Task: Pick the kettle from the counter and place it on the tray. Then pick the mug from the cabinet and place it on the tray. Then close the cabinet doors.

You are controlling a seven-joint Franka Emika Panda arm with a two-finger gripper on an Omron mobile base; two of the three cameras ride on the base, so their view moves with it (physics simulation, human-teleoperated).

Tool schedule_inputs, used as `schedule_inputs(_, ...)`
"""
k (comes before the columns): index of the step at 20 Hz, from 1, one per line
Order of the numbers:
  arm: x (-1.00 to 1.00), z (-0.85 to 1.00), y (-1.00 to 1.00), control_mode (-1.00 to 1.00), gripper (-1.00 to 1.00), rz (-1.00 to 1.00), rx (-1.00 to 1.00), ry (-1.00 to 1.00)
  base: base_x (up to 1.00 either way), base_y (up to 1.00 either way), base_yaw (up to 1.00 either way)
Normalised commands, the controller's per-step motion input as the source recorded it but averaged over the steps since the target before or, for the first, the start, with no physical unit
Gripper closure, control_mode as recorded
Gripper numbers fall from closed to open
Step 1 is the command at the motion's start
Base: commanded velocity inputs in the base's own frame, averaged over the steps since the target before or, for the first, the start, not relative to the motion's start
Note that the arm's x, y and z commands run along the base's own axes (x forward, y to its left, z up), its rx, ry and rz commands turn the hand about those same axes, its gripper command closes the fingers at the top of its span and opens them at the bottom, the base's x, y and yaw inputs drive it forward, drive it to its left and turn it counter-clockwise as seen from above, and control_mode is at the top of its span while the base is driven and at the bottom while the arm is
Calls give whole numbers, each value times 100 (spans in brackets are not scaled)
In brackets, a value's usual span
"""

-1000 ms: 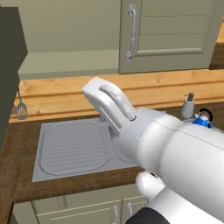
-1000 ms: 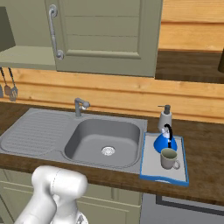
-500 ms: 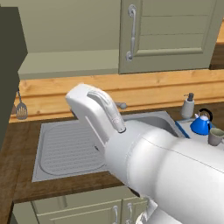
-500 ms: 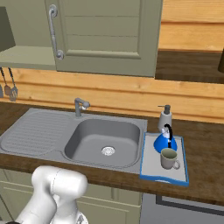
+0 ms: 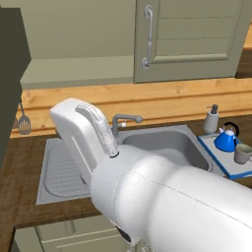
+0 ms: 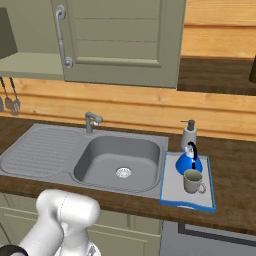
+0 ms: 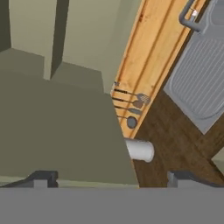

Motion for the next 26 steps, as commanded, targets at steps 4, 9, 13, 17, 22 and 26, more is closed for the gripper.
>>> schedule_inputs(4, -38, 3, 34, -100, -100, 1, 4, 12, 0, 0, 0)
schedule_inputs(9, -35, 3, 30, -100, -100, 2, 5, 14, 0, 0, 0)
schedule_inputs(13, -26, 4, 34, -100, -100, 2, 4, 15, 0, 0, 0)
schedule_inputs(17, -25, 3, 40, -100, -100, 5, 5, 12, 0, 0, 0)
schedule_inputs(22, -2, -1, 49, -100, -100, 3, 4, 2, 0, 0, 0)
schedule_inputs(26, 0, -21, 47, -100, -100, 1, 0, 0, 0, 0, 0)
